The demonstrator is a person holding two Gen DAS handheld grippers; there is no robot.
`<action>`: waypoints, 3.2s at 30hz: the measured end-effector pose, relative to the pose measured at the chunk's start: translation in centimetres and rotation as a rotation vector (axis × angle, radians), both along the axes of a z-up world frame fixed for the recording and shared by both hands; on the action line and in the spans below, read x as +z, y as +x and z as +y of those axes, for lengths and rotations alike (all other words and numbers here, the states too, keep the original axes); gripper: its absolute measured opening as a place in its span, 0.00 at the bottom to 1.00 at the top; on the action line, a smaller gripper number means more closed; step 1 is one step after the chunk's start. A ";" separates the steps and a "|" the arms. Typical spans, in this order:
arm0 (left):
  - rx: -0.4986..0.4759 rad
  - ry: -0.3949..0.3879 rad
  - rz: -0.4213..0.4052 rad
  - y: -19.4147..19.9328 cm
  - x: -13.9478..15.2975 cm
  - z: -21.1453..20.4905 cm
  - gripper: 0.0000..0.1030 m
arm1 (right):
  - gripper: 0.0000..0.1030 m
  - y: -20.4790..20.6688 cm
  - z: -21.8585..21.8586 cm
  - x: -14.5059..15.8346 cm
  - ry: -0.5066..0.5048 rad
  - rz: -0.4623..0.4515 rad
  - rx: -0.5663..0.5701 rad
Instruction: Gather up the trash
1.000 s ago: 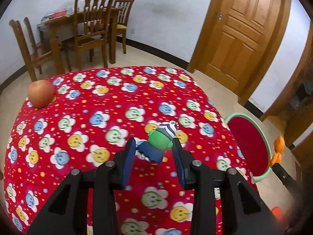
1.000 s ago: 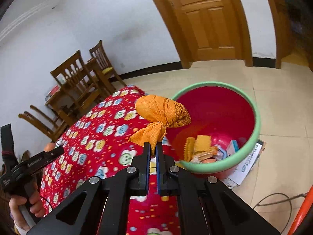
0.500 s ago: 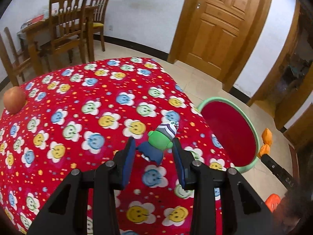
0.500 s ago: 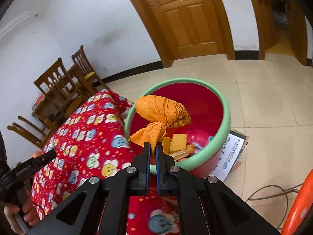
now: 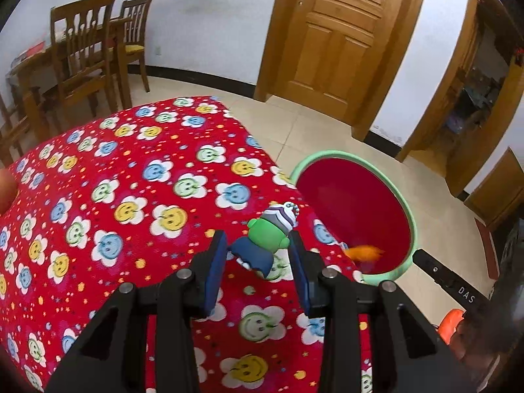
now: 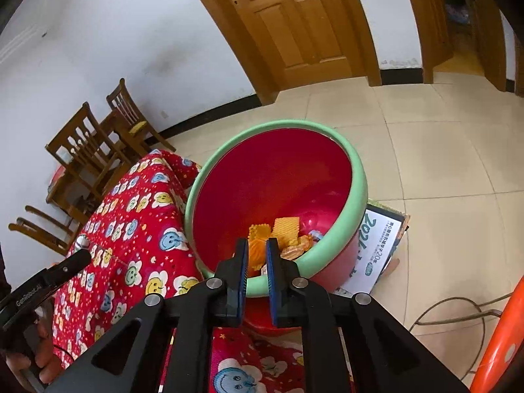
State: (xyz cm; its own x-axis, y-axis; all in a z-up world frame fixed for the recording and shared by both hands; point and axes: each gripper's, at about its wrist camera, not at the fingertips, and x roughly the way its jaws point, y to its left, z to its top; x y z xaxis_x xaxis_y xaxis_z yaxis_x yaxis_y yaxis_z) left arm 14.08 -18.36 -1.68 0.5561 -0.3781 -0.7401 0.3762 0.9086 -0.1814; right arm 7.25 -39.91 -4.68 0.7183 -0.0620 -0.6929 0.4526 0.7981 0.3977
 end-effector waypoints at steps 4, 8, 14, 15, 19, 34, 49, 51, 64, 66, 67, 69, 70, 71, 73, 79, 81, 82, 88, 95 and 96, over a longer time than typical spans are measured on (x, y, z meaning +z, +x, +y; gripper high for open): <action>-0.031 0.010 -0.004 0.1 -0.1 -1.4 0.37 | 0.13 -0.4 -0.2 0.4 -0.010 -0.012 0.003; -0.057 0.007 -0.002 0.5 -0.2 -3.0 0.37 | 0.15 -0.9 -0.3 0.9 -0.029 -0.020 -0.001; -0.116 0.015 -0.020 0.6 -0.5 -5.6 0.37 | 0.18 -1.8 -1.1 1.4 -0.048 -0.036 -0.034; -0.126 0.016 -0.023 0.6 -0.5 -6.0 0.37 | 0.19 -1.9 -1.2 1.4 -0.048 -0.037 -0.039; -0.163 0.019 -0.031 0.8 -0.9 -7.9 0.37 | 0.24 -2.2 -1.9 1.3 -0.039 -0.039 -0.057; -0.188 0.024 -0.021 2.1 -2.2 -10.6 0.51 | 0.24 -2.7 -3.4 0.5 -0.019 -0.029 -0.096; -0.115 0.016 -0.051 -0.7 0.4 -5.8 0.64 | 0.28 -3.4 -0.8 2.7 -0.045 -0.078 -0.030; -0.087 0.020 -0.066 -1.4 0.9 -4.5 0.66 | 0.31 -3.4 0.0 3.2 -0.049 -0.090 -0.009; 0.118 0.051 -0.097 -5.1 3.1 3.5 0.74 | 0.60 -2.9 6.4 5.5 -0.091 -0.136 0.140; 0.145 0.062 -0.102 -5.6 3.3 4.4 0.74 | 0.62 -2.9 7.3 5.7 -0.096 -0.139 0.158; 0.157 0.069 -0.102 -5.8 3.3 4.8 0.74 | 0.63 -3.0 7.7 5.7 -0.099 -0.140 0.165; 0.185 0.077 -0.103 -6.3 3.4 5.7 0.74 | 0.64 -3.0 8.5 5.9 -0.105 -0.141 0.179; 0.192 0.077 -0.103 -6.5 3.5 5.9 0.74 | 0.64 -3.1 8.8 5.9 -0.107 -0.142 0.184; 0.200 0.076 -0.105 -6.8 3.5 6.2 0.74 | 0.65 -3.2 9.1 6.0 -0.110 -0.144 0.192; 0.217 0.072 -0.108 -7.3 3.6 6.9 0.74 | 0.67 -3.3 9.7 6.2 -0.120 -0.145 0.204; 0.251 0.057 -0.115 -8.7 4.0 8.3 0.74 | 0.69 -3.8 11.2 6.7 -0.141 -0.154 0.234; 0.261 0.057 -0.118 -9.1 4.1 8.7 0.74 | 0.69 -3.9 11.6 6.8 -0.146 -0.156 0.241; 0.265 0.056 -0.121 -9.2 4.2 8.8 0.74 | 0.69 -4.0 11.8 6.9 -0.148 -0.158 0.246; 0.276 0.054 -0.132 -10.0 4.6 9.4 0.74 | 0.69 -4.2 12.7 7.2 -0.159 -0.166 0.267; 0.278 0.045 -0.140 -10.5 4.8 9.5 0.74 | 0.69 -4.3 13.1 7.5 -0.166 -0.171 0.273; 0.278 0.044 -0.142 -10.5 4.9 9.6 0.74 | 0.69 -4.3 13.1 7.5 -0.166 -0.171 0.273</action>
State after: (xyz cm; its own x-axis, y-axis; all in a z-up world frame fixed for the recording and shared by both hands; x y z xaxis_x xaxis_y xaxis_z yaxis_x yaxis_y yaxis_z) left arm 3.55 -8.79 3.17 0.7326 -0.1663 -0.6601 0.1308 0.9860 -0.1033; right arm 2.95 -26.84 2.84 0.8286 0.0466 -0.5579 0.1520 0.9404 0.3043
